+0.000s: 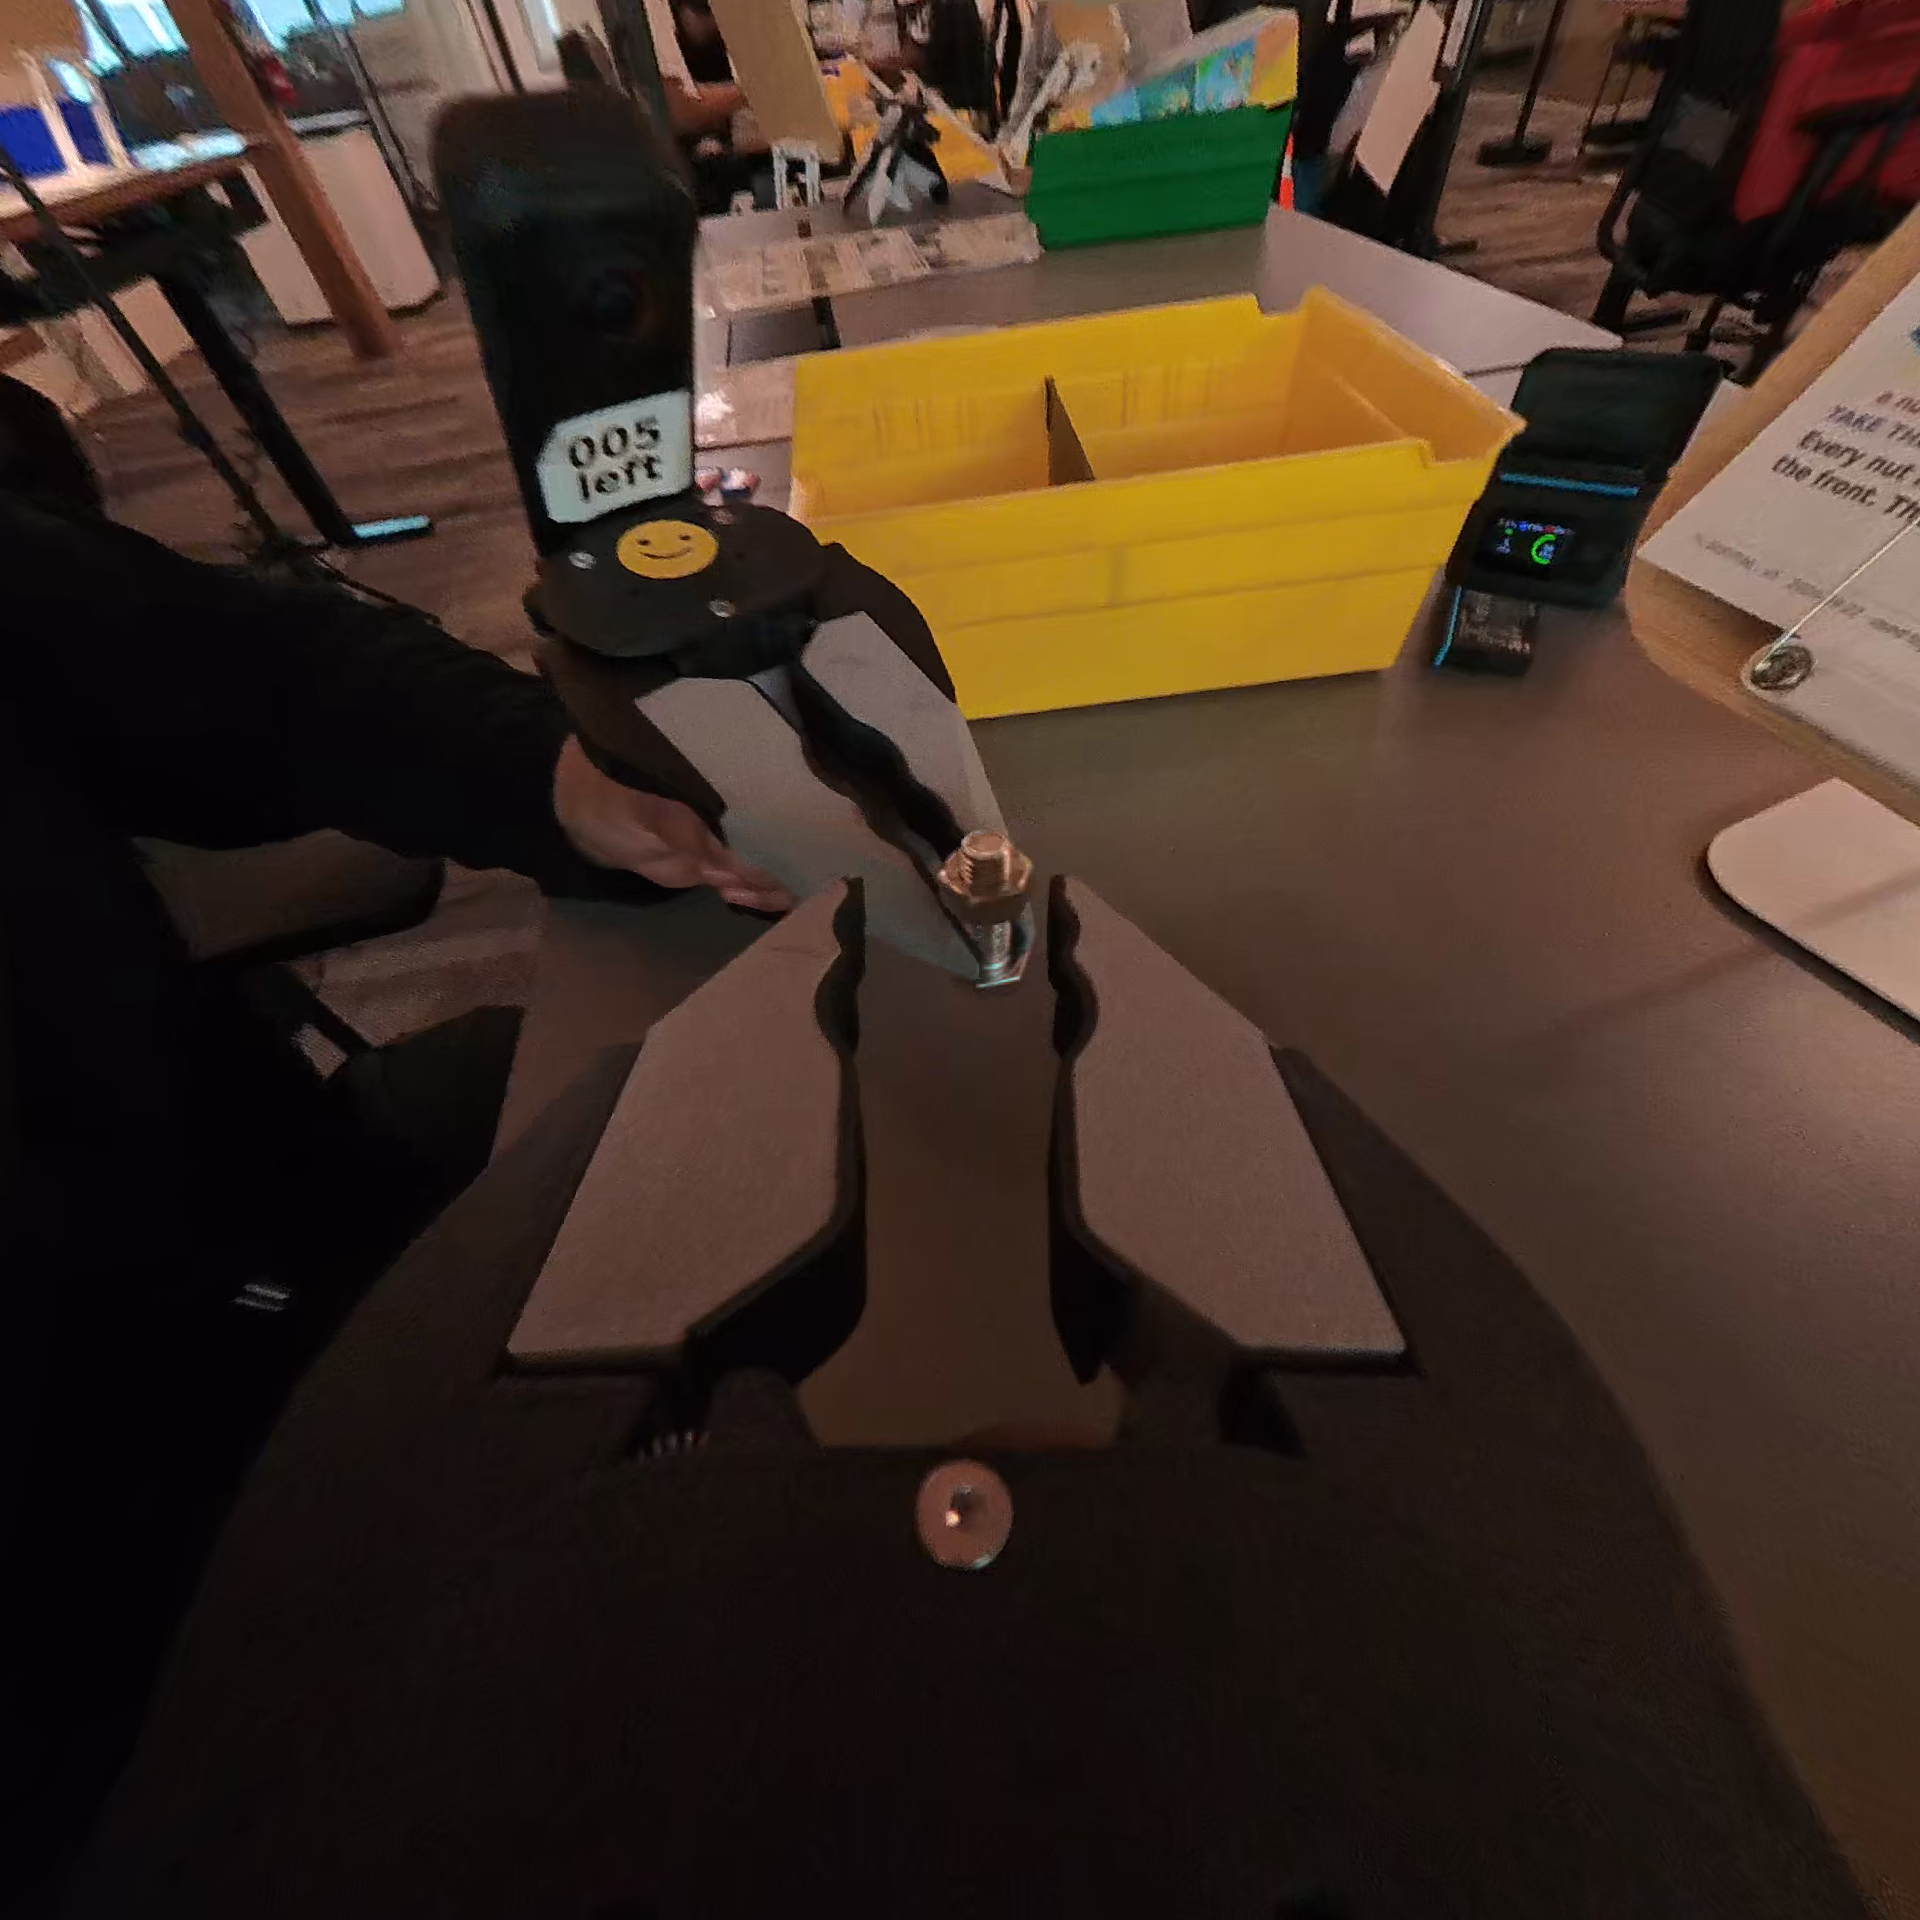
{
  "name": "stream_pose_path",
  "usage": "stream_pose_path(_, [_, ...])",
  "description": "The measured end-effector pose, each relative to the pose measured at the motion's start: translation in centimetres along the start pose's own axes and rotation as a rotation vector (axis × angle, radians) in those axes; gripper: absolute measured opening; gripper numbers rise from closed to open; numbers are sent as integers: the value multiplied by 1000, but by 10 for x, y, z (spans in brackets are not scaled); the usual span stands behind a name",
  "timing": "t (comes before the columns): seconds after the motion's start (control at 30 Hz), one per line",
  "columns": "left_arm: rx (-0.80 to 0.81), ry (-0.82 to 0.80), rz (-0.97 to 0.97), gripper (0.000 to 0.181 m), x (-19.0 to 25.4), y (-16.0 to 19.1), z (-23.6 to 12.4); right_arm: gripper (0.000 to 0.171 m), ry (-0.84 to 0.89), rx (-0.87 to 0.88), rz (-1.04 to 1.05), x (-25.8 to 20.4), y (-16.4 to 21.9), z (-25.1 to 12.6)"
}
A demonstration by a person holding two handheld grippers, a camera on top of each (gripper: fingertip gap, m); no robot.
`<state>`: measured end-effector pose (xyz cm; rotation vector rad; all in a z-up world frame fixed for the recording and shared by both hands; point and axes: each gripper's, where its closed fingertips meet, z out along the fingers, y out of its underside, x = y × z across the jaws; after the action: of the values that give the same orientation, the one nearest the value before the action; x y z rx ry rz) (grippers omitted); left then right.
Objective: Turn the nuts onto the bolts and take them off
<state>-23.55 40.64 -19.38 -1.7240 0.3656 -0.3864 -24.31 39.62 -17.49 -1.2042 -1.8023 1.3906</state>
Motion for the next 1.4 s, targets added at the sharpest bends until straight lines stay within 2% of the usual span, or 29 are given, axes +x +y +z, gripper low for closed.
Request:
stream_pose_path(0.07, [10,21,-3,7,4,-1,-1,32,-9,-26,2,-1,5,7])
stream_pose_path(0.23, [5,38,-1,7,7,0,1,17,-3,21,29,2,1,7])
stream_pose_path(0.37, [1,54,-39,8,8,2,3,17,33,29,67,6,5,4])
stream_pose_path(0.5, [65,61,-52,36,8,-10,-1,17,175,91,114,22,-3,-23])
stream_pose_path(0.57, [70,67,-50,52,10,-10,-1,17,315,104,78,31,-17,-61])
stream_pose_path(0.63, [39,72,-36,52,13,-4,1,16,574,79,3,50,-36,-127])
stream_pose_path(0.7, [19,72,-39,49,14,-1,3,16,778,-17,39,70,-40,-198])
stream_pose_path(0.77, [4,84,-57,47,16,0,4,16,914,-214,160,96,-12,-252])
stream_pose_path(0.83, [-13,105,-70,45,19,3,5,16,1034,-478,277,123,40,-293])
stream_pose_path(0.87, [-28,114,-67,44,20,6,6,16,1037,-615,344,130,70,-301])
stream_pose_path(0.93, [-73,102,-43,45,20,15,9,16,985,-817,456,137,125,-301])
stream_pose_path(1.0, [-117,72,-8,48,19,25,12,17,917,-945,515,137,167,-298])
stream_pose_path(1.07, [-140,48,-4,55,18,28,12,18,905,-995,519,143,181,-293])
stream_pose_path(1.13, [-170,35,13,60,23,30,7,27,945,-918,468,151,156,-286])
stream_pose_path(1.23, [-203,43,4,64,35,18,-14,35,944,-648,334,142,74,-256])
stream_pose_path(1.33, [-188,46,-36,59,29,-25,-59,40,822,-462,224,101,9,-207])
stream_pose_path(1.4, [-193,-83,30,56,-11,-59,-98,44,697,-397,148,78,-12,-170])
